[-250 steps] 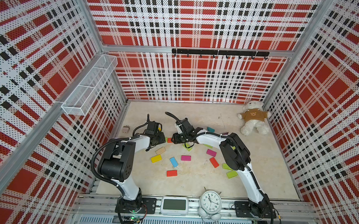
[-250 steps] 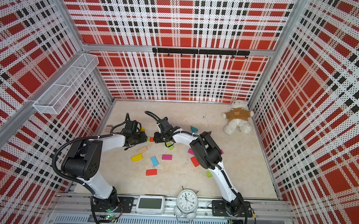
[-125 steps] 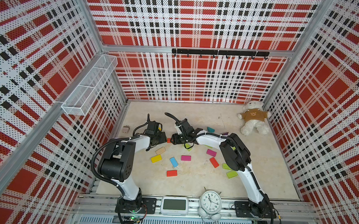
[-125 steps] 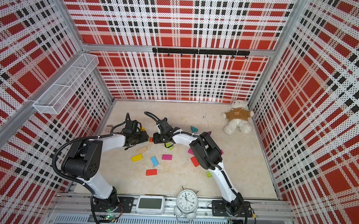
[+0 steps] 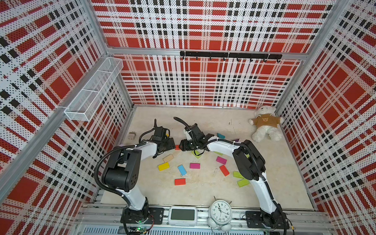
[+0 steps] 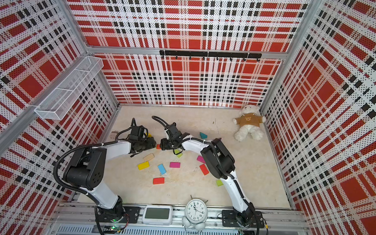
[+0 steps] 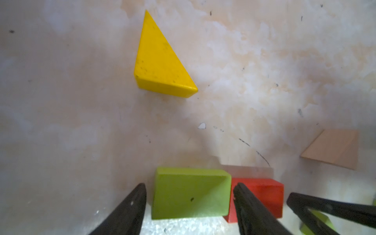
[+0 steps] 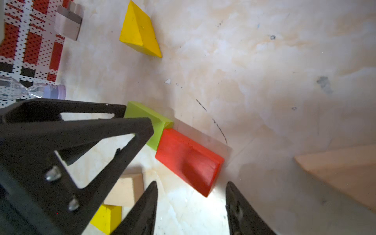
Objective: Assemble a carrot with building blocks
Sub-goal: Assemble the building block at the center of the board.
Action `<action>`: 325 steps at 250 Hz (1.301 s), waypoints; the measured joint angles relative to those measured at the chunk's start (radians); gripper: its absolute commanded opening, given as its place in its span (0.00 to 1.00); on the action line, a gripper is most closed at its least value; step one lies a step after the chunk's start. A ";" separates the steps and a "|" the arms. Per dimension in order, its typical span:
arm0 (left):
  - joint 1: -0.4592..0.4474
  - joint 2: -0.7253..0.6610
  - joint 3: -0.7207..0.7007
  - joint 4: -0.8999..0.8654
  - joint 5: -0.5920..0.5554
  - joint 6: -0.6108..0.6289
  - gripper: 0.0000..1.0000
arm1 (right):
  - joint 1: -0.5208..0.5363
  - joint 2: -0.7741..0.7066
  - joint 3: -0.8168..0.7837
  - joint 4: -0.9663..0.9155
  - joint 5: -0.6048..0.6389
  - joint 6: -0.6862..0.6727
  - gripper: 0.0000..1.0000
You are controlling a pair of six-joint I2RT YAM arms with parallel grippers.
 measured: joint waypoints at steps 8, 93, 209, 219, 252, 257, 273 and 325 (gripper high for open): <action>0.003 -0.011 0.000 -0.001 0.000 -0.002 0.71 | -0.001 -0.008 -0.004 0.000 0.001 0.000 0.56; 0.051 -0.099 0.116 -0.077 -0.026 -0.014 0.72 | -0.032 -0.150 -0.024 -0.013 -0.006 -0.013 0.58; 0.041 0.208 0.444 -0.209 -0.111 0.026 0.69 | -0.131 -0.161 -0.011 -0.078 -0.046 -0.044 0.58; 0.035 0.227 0.462 -0.220 -0.117 0.031 0.68 | -0.133 -0.161 -0.011 -0.080 -0.048 -0.045 0.58; 0.013 0.269 0.506 -0.244 -0.148 0.045 0.67 | -0.134 -0.161 -0.011 -0.081 -0.056 -0.048 0.58; 0.010 0.272 0.508 -0.245 -0.156 0.045 0.66 | -0.134 -0.161 -0.011 -0.081 -0.058 -0.048 0.58; 0.003 0.279 0.508 -0.253 -0.177 0.049 0.66 | -0.134 -0.161 -0.011 -0.081 -0.062 -0.048 0.58; -0.002 0.300 0.506 -0.279 -0.238 0.053 0.66 | -0.135 -0.161 -0.011 -0.081 -0.068 -0.048 0.58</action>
